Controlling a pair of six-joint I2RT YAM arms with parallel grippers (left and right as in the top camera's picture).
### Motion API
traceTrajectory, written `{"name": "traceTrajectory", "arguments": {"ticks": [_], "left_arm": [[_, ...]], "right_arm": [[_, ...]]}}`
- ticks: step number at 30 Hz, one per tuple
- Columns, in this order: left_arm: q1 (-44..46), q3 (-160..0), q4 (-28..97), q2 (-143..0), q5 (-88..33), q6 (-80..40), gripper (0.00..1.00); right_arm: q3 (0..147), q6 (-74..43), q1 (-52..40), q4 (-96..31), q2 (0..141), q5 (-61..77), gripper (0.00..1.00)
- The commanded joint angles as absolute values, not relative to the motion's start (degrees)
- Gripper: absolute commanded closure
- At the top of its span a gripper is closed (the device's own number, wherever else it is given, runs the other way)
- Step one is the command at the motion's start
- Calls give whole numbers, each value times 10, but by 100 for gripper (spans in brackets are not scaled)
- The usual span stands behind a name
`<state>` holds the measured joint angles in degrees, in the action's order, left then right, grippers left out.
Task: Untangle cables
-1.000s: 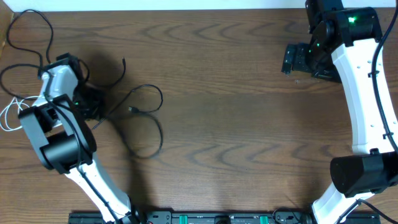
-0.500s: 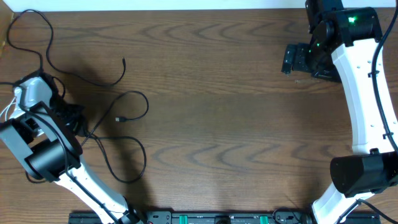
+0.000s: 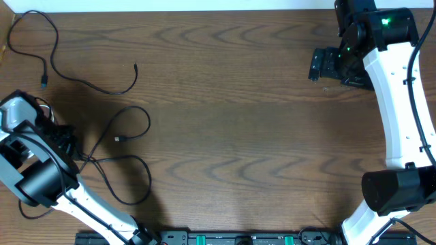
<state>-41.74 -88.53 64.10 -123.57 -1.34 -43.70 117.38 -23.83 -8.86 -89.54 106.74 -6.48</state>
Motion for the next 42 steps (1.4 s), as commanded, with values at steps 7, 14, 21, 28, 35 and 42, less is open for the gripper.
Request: {"name": "traceTrajectory", "arguments": {"ticks": [7,14,21,28,35,42], "left_arm": [[-466,-884,636,-1218,-4,-436,93],[-471,-884,625,-1148,-11,-429,92],[-454,-884,599,-1064,-11,-427,91],[-435,-884,562,-1023,-11,-406,69],[-423,-884,512,-1026,-10,-368,32],[-427,-884,454,-1028,114,-344,11]], "right_arm": [[1183,-235,-87,-896,1064,-74,1],[1183,-235,-87,-896,1064,-74,1],[1183,-235,-87,-896,1064,-74,1],[1183,-235,-87,-896,1064,-74,1],[1183,-235,-87,-896,1064,-74,1],[1183,-235,-87,-896,1064,-74,1]]}}
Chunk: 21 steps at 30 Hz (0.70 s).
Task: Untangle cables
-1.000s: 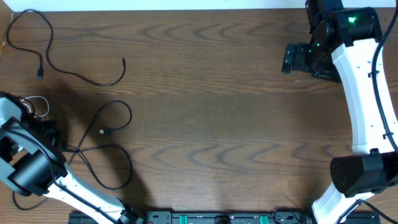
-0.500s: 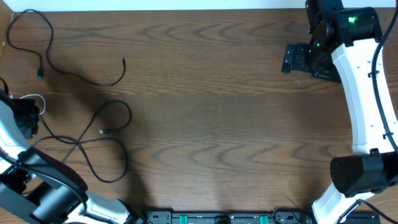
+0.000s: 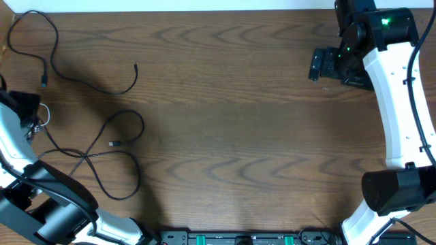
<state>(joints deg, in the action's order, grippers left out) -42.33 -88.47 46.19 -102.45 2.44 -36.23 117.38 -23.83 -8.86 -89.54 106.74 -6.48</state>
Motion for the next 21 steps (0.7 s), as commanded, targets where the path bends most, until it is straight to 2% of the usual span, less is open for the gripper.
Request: {"name": "traceTrajectory", "arguments": {"ticks": [1,13,16,21], "left_arm": [[-429,-884,446,-1028,128,-349,10],[-484,-884,357,-1045,125,-369,7],[-495,-884,328,-1066,126,-293,7],[-506,-884,307,-1126,125,-79,7]], "right_arm": [[1183,-235,-87,-896,1064,-74,1],[1183,-235,-87,-896,1064,-74,1],[1183,-235,-87,-896,1064,-74,1],[1183,-235,-87,-896,1064,-74,1]]}}
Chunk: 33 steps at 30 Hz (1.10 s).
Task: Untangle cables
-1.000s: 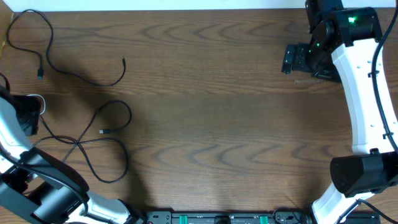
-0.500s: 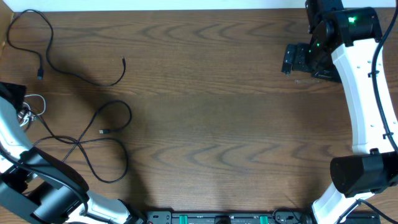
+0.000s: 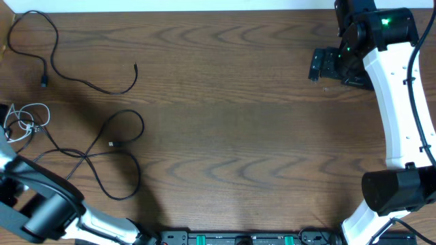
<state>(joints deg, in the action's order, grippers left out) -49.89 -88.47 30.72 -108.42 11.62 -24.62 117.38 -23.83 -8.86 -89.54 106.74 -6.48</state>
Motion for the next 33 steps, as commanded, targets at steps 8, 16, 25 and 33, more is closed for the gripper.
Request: {"name": "traceTrajectory", "arguments": {"ticks": [8,16,25,33], "left_arm": [[-516,-884,305,-1145,26,43,7],[-516,-884,340,-1145,-159,144,16],[-514,-883,399,-1145,-178,156,30],[-477,-852,427,-1145,-178,156,59]], "right_arm": [[1183,-235,-87,-896,1064,-74,1],[1183,-235,-87,-896,1064,-74,1],[1183,-235,-87,-896,1064,-74,1],[1183,-235,-87,-896,1064,-74,1]]}}
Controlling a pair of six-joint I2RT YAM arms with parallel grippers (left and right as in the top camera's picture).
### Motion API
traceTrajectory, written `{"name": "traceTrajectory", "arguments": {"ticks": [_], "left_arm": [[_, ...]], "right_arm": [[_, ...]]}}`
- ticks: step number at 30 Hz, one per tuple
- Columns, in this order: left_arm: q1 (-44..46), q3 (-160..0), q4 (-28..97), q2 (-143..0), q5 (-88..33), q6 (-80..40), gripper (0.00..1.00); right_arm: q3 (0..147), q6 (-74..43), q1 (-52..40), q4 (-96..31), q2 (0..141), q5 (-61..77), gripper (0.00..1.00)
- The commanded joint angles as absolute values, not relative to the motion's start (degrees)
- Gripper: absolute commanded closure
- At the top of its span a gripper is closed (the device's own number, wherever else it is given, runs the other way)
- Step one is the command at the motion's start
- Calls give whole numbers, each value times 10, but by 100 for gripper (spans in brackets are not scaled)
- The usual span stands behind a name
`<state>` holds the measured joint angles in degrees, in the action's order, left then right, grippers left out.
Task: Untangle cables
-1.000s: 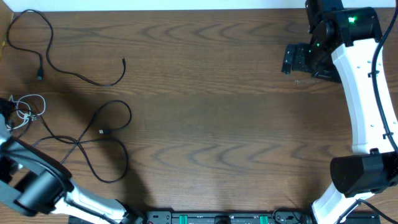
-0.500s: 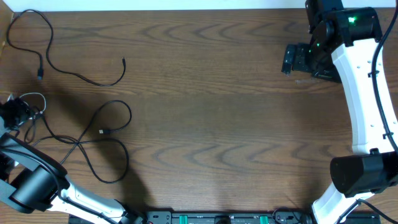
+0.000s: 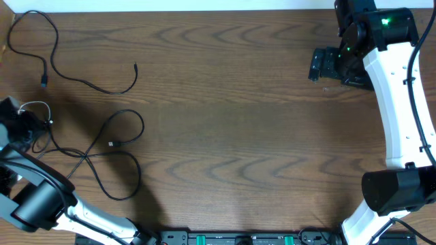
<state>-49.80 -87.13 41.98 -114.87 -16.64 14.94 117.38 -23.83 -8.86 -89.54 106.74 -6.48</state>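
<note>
A thin white cable [image 3: 37,109] lies bunched at the table's left edge, part of it under my left gripper [image 3: 17,126]. How the jaws stand does not show. A long black cable [image 3: 126,139] runs from under that gripper, crosses itself, and forms two loops, its plug end inside the upper loop. A second black cable [image 3: 54,64] lies apart at the far left, both its ends free. My right gripper [image 3: 319,64] hovers at the far right, away from all cables, its jaws unclear.
The white right arm [image 3: 398,109] runs down the right side. The left arm's body [image 3: 41,204] fills the near-left corner. A black rail [image 3: 238,238] lines the front edge. The table's far edge [image 3: 204,9] meets a white wall.
My left gripper was almost out of view at the left edge, with the white cable lying spread beside it. It is now back over the white cable, which looks more gathered. The right arm is unmoved.
The left arm first lay over the tangle of white and looped black cable. Then the gripper was further left with the white cable, and the black loops had shifted slightly left. Then the white cable lay exposed. Now the gripper covers it again.
</note>
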Motion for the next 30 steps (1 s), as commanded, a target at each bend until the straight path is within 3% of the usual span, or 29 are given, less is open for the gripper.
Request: {"name": "traceTrajectory", "arguments": {"ticks": [1,2,4,6,19,24,30], "left_arm": [[-469,-847,429,-1145,-178,156,70],[-462,-844,431,-1145,-177,153,79],[-447,-842,437,-1145,-178,132,81],[-435,-842,442,-1145,-177,98,92],[-368,-842,545,-1145,-173,34,93],[-363,-842,583,-1145,-110,-81,93],[-363,-841,583,-1144,-72,-87,92]], "right_arm": [[1183,-235,-87,-896,1064,-74,1],[1183,-235,-87,-896,1064,-74,1],[1183,-235,-87,-896,1064,-74,1],[1183,-235,-87,-896,1064,-74,1],[1183,-235,-87,-896,1064,-74,1],[1183,-235,-87,-896,1064,-74,1],[1183,-235,-87,-896,1064,-74,1]]}}
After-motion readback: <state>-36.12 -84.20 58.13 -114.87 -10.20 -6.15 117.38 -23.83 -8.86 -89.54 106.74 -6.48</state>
